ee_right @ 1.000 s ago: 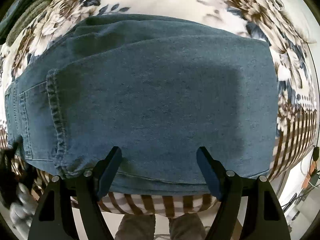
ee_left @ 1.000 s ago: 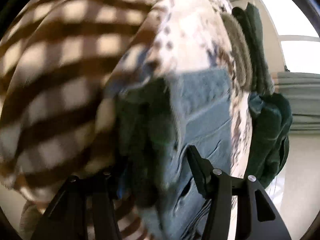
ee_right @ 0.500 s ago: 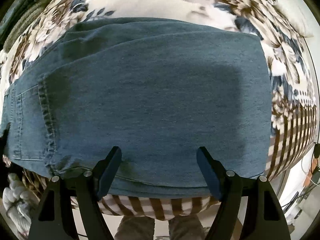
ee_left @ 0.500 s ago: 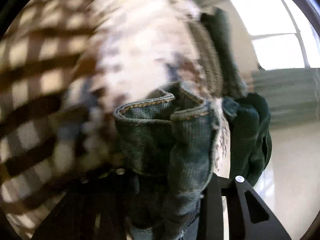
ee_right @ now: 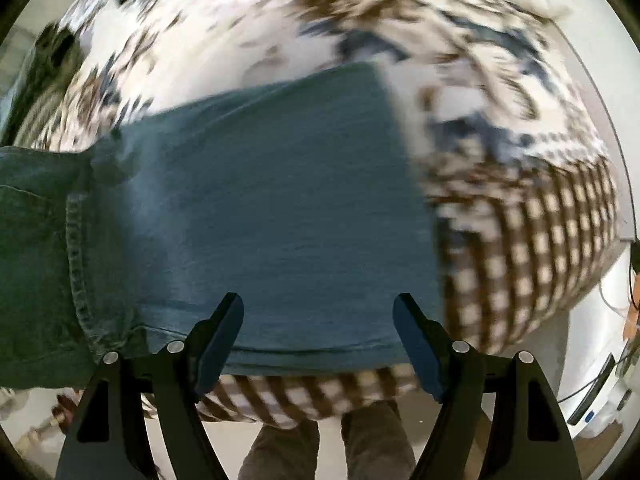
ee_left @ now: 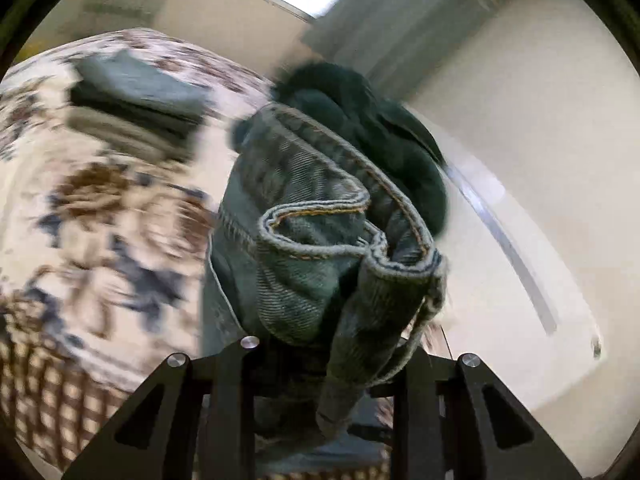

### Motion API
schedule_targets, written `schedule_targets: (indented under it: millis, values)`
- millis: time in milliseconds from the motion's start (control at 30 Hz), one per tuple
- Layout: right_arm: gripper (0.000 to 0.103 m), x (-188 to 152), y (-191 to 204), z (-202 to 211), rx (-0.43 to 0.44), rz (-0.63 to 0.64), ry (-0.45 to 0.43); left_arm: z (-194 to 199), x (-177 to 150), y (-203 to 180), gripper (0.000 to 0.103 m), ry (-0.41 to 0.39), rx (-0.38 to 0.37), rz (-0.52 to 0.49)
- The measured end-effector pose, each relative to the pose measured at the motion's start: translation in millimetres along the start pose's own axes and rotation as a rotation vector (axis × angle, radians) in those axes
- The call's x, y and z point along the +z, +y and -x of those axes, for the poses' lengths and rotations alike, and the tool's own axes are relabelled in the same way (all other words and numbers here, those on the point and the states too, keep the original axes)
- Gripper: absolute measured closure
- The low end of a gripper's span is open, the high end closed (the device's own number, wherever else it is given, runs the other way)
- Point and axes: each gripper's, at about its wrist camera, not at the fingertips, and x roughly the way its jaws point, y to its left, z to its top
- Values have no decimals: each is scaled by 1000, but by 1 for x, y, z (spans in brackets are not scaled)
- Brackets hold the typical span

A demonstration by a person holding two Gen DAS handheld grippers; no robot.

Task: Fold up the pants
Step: 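Lower the jeans onto the bed with the left tool while the right tool grasps the waistband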

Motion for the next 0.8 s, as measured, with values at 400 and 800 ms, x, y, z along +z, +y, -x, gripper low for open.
schedule_targets:
  millis: [400,800]
  values:
    - [25,-20,-207,23,-76,-268,-18,-181,-131,-147,79,499,-46,-252]
    - [15,-6,-298,29,319,-413,-94,-177,-102,-159,10,567,-10,-241]
